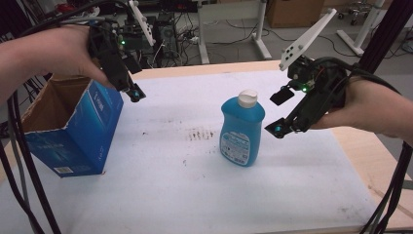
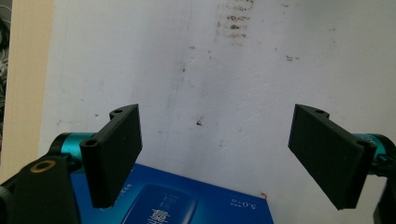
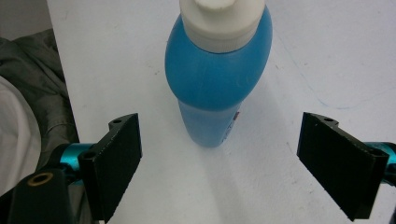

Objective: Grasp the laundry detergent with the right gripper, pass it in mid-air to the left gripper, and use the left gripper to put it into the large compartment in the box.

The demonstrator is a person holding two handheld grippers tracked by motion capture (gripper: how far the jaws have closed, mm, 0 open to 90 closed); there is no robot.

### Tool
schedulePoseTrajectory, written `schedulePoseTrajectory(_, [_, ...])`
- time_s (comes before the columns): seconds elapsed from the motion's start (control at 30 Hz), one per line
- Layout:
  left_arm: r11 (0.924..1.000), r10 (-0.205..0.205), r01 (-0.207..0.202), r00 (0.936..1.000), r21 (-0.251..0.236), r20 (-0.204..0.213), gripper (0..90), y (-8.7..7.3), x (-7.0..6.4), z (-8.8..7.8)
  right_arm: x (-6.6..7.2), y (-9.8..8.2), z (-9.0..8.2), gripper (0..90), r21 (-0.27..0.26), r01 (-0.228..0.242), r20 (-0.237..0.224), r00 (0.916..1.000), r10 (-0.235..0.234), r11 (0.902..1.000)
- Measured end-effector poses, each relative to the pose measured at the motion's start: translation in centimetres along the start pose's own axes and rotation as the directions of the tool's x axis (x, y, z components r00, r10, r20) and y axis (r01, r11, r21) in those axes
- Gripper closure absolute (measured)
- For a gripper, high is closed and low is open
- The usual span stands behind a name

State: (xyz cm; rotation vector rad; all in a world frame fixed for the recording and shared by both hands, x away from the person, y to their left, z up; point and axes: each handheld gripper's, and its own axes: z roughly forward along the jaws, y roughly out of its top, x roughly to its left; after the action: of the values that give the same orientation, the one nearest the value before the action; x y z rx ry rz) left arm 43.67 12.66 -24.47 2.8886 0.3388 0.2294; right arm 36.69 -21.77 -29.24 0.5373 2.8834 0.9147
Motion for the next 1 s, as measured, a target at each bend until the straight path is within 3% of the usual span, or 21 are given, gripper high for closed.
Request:
schedulePoseTrajectory(0.57, [1.0000, -0.005, 0.005, 1.0000, -0.004, 0.002, 17.6, -0.1, 0.0, 0.1, 0.3, 0.1, 3.2, 13.2, 0.004, -0.015, 0.004, 0.9999, 0.015, 0.9999])
schedulePoseTrajectory(1.0, [1.0000, -0.002, 0.002, 1.0000, 0.003, 0.001, 17.6, -0.1, -0.1, 0.1, 0.6, 0.4, 4.7, 13.3, -0.004, -0.018, 0.023, 0.9996, 0.018, 0.9998])
